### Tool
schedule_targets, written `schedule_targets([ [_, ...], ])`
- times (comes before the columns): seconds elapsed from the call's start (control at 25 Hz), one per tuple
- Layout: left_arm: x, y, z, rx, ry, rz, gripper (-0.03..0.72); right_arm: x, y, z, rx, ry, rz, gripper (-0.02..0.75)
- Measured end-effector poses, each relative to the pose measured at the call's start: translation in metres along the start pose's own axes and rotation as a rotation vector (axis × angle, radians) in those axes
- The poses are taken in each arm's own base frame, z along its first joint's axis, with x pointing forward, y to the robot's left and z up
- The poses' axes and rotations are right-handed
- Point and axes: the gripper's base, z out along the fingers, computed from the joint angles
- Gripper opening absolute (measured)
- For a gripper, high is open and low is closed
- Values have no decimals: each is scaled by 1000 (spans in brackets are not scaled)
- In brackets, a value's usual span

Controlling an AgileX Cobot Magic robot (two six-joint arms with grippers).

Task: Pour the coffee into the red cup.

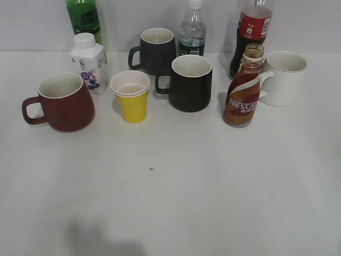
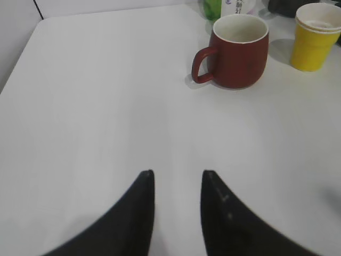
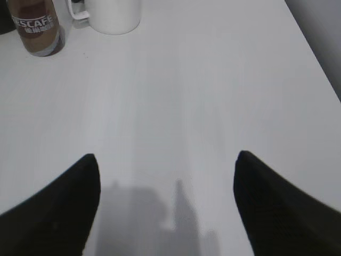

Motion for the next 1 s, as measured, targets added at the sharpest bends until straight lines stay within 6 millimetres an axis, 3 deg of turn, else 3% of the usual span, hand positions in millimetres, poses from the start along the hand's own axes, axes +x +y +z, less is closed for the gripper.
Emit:
schedule_targets([
  [1.0,0,0,0,0,0,0,238,0,0,0,0,0,0,586],
])
